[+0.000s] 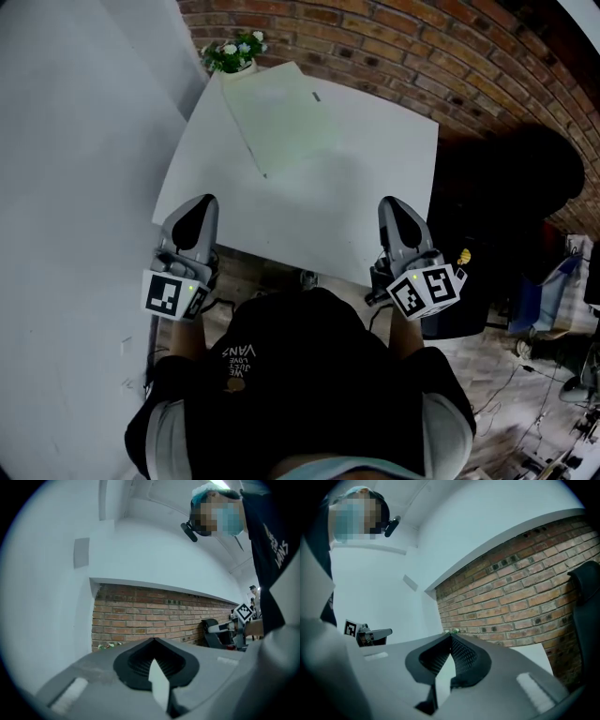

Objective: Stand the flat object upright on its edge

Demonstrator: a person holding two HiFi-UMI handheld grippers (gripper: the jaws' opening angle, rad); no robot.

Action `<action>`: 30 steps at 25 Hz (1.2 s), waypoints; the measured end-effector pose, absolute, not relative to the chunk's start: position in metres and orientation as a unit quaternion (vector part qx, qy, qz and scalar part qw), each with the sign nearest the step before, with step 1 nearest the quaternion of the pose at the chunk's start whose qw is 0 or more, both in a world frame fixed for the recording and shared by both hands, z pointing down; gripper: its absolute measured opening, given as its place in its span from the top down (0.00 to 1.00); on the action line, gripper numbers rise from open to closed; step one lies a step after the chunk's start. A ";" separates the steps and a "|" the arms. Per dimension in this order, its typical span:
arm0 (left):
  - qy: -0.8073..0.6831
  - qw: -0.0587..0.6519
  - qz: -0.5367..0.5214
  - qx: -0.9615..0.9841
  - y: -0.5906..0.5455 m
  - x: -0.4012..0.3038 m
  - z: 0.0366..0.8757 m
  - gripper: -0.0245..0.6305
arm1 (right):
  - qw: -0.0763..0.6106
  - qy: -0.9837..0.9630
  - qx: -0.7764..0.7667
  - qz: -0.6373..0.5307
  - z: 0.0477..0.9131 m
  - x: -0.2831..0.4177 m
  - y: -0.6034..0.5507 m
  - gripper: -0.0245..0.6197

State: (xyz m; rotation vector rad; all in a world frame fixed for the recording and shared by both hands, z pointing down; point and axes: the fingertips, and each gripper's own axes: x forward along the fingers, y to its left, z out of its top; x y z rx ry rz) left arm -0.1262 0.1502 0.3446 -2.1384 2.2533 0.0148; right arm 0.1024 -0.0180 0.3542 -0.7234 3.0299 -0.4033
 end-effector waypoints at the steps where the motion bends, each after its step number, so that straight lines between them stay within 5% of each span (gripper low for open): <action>1: 0.729 0.019 0.005 -0.684 0.146 -0.125 0.345 0.96 | -0.001 0.966 -0.224 -0.129 0.355 0.102 -0.024 0.96; 12: 0.761 -0.014 -0.008 -0.648 0.126 -0.110 0.356 0.96 | -0.012 0.977 -0.168 -0.129 0.357 0.087 -0.066 0.96; 30: 0.736 -0.025 0.003 -0.676 0.059 -0.189 0.357 0.96 | -0.011 0.975 -0.200 -0.097 0.358 0.012 -0.127 0.96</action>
